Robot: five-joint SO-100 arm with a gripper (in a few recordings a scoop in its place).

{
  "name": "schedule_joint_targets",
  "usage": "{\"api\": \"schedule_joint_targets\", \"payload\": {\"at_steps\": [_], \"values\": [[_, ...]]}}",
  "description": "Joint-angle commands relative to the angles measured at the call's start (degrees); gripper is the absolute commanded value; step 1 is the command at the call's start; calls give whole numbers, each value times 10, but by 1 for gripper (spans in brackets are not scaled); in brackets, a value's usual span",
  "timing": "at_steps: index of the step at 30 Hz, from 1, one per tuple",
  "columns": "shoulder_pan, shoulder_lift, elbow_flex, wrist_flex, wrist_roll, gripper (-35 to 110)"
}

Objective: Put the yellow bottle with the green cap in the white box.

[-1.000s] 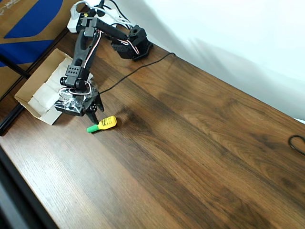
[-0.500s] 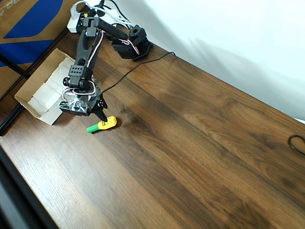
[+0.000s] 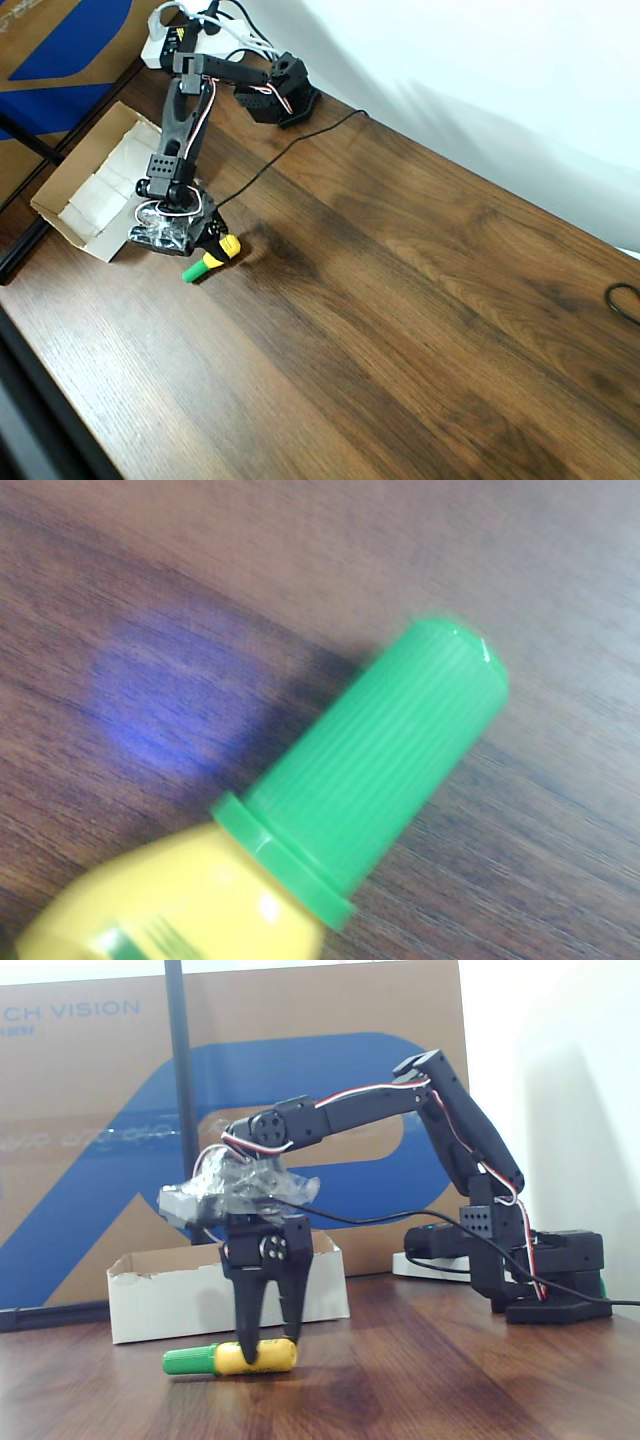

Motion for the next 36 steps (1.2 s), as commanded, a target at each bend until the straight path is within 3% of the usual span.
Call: {"api": "schedule_joint_targets", "payload": {"at_steps": [1, 36], "values": [[-6, 11, -33, 6, -3, 25], [-55, 17, -37, -49, 23, 29]]}}
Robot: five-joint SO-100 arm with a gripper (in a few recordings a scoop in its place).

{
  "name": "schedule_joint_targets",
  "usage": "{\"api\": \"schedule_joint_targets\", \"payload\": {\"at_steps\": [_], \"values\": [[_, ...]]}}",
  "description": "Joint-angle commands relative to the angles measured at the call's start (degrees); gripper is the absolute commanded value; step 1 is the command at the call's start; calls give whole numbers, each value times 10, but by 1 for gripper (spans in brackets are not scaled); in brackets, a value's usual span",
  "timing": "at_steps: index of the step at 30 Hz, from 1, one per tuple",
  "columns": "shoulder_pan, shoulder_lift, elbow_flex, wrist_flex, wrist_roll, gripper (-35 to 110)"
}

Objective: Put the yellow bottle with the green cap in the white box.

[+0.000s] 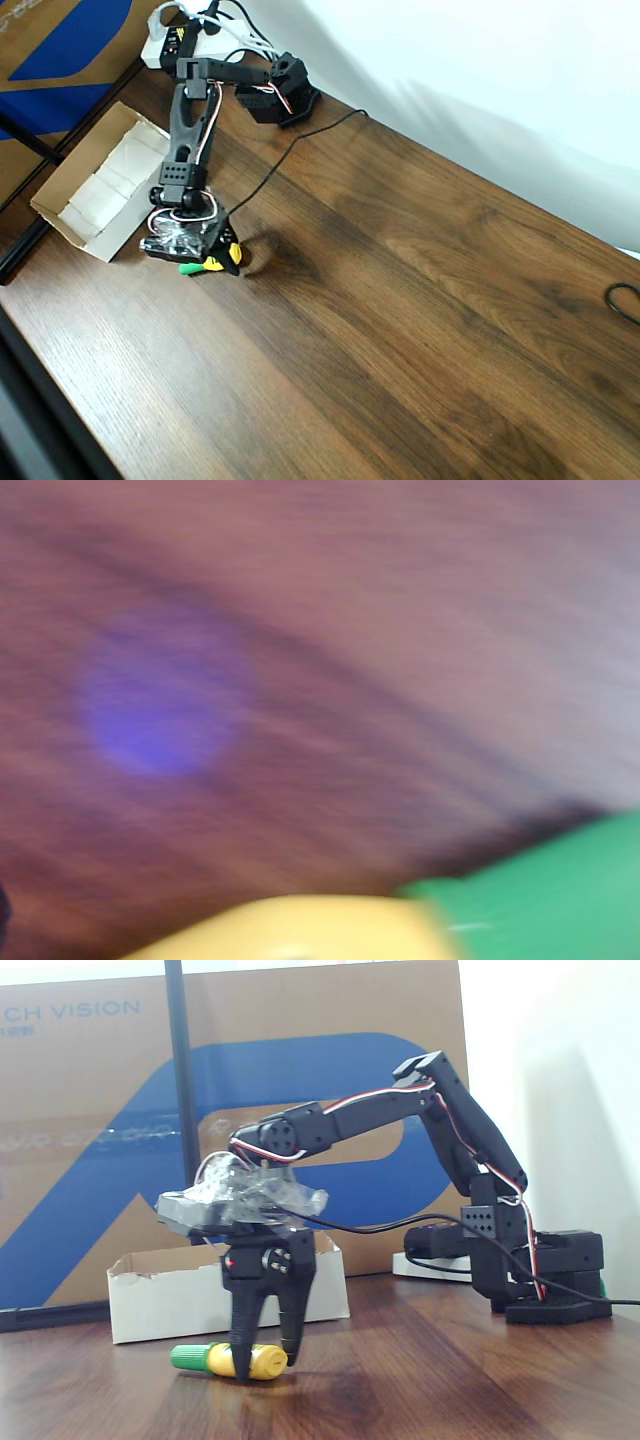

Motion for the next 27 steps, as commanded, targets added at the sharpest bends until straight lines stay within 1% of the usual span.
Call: {"api": "schedule_joint_targets", "payload": {"at_steps": [1, 6, 11, 23, 25, 27], "values": [[-16, 40, -34, -2, 2, 29], [-22, 29, -37, -2, 7, 28], [21, 31, -32, -2, 10, 28], [107, 106, 35, -3, -25, 28], [116, 109, 43, -5, -30, 26], [120, 109, 49, -11, -36, 19]]}}
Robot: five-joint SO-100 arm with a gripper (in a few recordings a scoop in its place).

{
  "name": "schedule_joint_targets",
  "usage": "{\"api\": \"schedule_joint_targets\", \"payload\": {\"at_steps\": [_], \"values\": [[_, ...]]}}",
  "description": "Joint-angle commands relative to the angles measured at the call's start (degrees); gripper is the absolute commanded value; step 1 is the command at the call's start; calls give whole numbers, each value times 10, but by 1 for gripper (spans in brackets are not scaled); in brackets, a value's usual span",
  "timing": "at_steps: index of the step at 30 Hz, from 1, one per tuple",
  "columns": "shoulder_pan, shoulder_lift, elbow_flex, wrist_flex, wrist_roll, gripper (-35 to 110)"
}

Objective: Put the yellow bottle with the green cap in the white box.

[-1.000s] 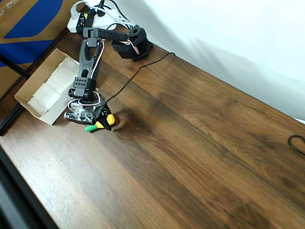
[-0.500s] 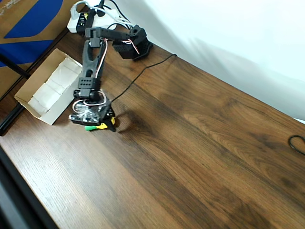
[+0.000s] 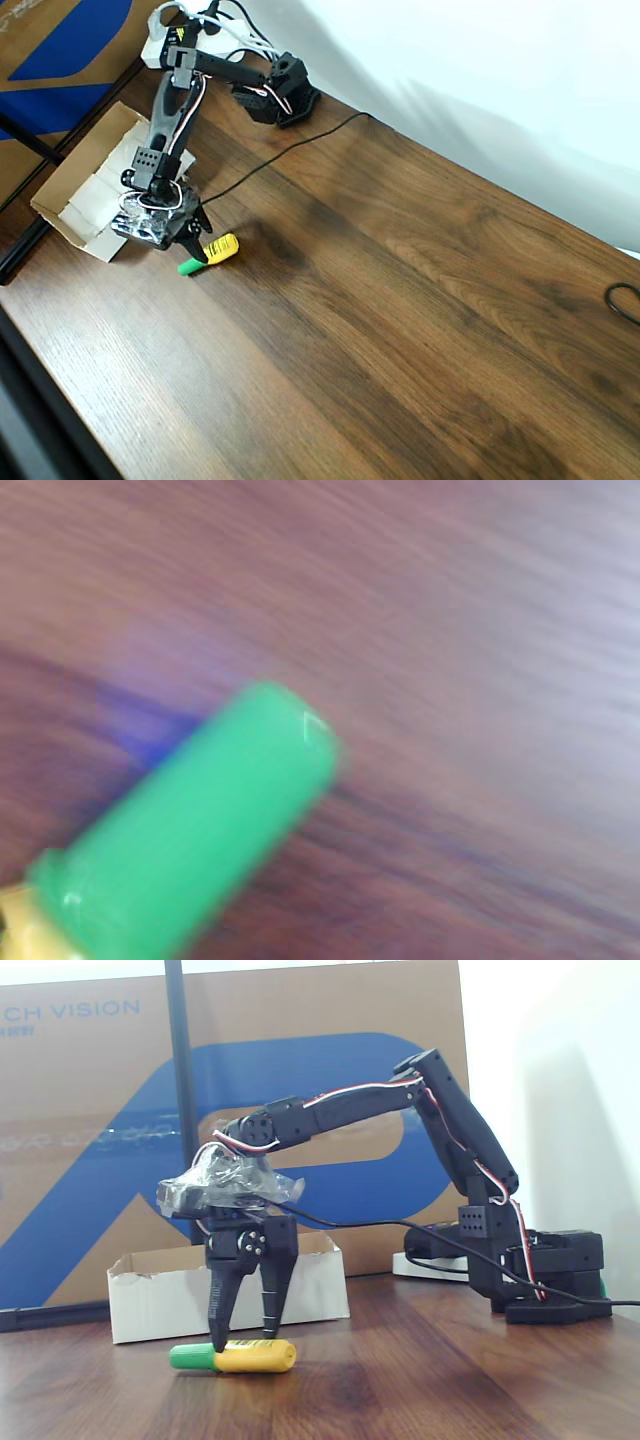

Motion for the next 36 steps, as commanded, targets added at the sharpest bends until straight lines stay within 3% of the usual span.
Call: {"api": "schedule_joint_targets", "payload": {"at_steps": [1, 24, 28, 31, 36], "values": [[3, 55, 4, -5, -11, 18], [-42, 45, 34, -20, 4, 21], [-38, 44, 42, -32, -2, 14], [-35, 45, 42, -34, 0, 0], [-33, 47, 42, -34, 2, 0]]}}
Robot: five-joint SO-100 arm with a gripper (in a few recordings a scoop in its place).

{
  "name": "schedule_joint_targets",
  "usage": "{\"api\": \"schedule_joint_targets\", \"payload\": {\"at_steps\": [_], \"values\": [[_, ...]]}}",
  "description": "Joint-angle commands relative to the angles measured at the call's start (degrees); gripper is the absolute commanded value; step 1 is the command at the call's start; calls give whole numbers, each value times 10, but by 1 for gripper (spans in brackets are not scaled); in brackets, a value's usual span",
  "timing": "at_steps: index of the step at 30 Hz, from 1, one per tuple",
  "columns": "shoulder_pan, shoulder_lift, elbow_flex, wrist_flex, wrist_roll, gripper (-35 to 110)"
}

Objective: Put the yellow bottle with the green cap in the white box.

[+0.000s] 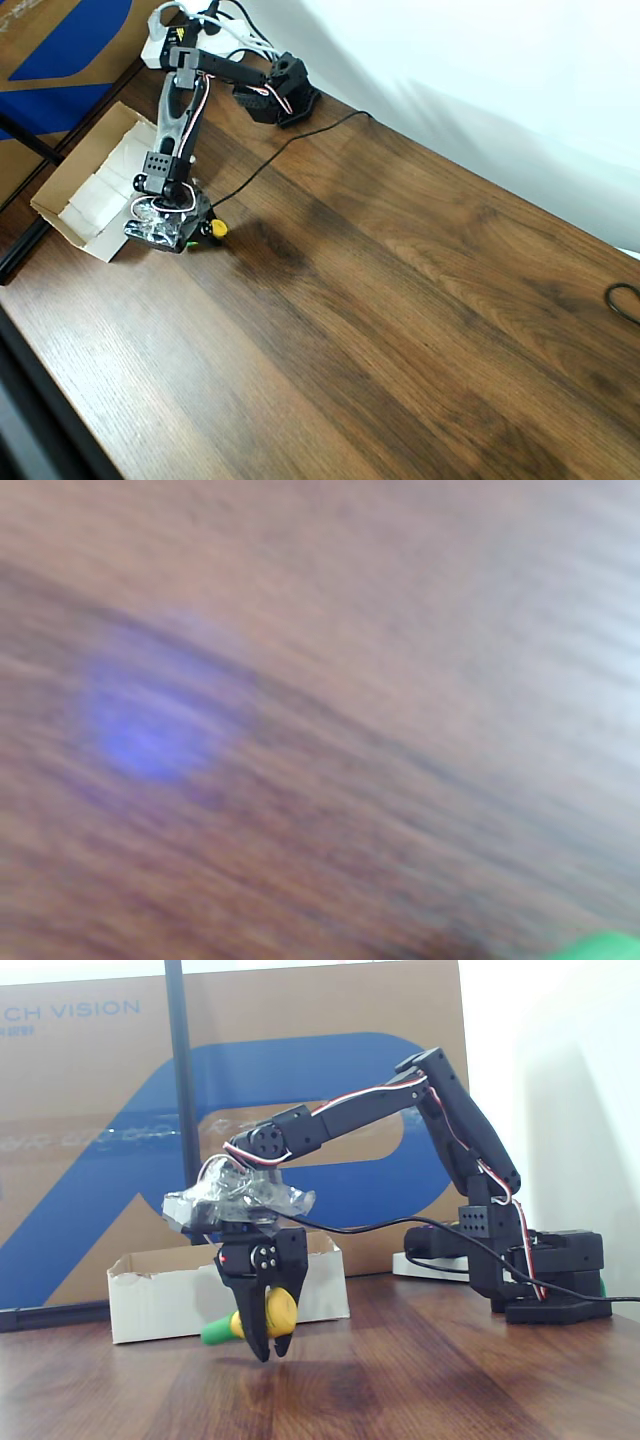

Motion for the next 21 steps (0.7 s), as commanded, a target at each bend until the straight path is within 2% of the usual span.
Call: {"api": "schedule_joint_targets", "payload": {"at_steps": [1, 10, 21], "values": [[0, 46, 0, -3, -6, 0], [11, 75, 2, -4, 3, 0], [80, 181, 8, -2, 61, 0]]}}
